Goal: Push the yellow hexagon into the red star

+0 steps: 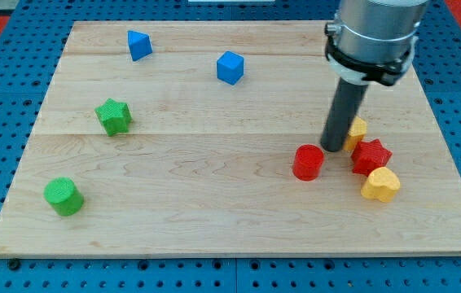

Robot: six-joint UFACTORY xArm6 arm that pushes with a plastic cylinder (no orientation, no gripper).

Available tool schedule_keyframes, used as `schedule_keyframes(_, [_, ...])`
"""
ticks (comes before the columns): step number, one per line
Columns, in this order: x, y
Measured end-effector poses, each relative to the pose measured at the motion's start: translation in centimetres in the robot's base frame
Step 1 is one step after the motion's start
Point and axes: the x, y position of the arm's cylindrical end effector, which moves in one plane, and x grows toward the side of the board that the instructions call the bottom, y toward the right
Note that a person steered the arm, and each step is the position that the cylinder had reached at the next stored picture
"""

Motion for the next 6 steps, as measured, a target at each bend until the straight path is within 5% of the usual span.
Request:
schedule_keyframes(1, [-4.6,-4.2])
schedule_keyframes(2, [-7.0,1.7])
schedule_keyframes(4, [1.4,6.8])
schedule_keyframes(6, [0.0,4.1])
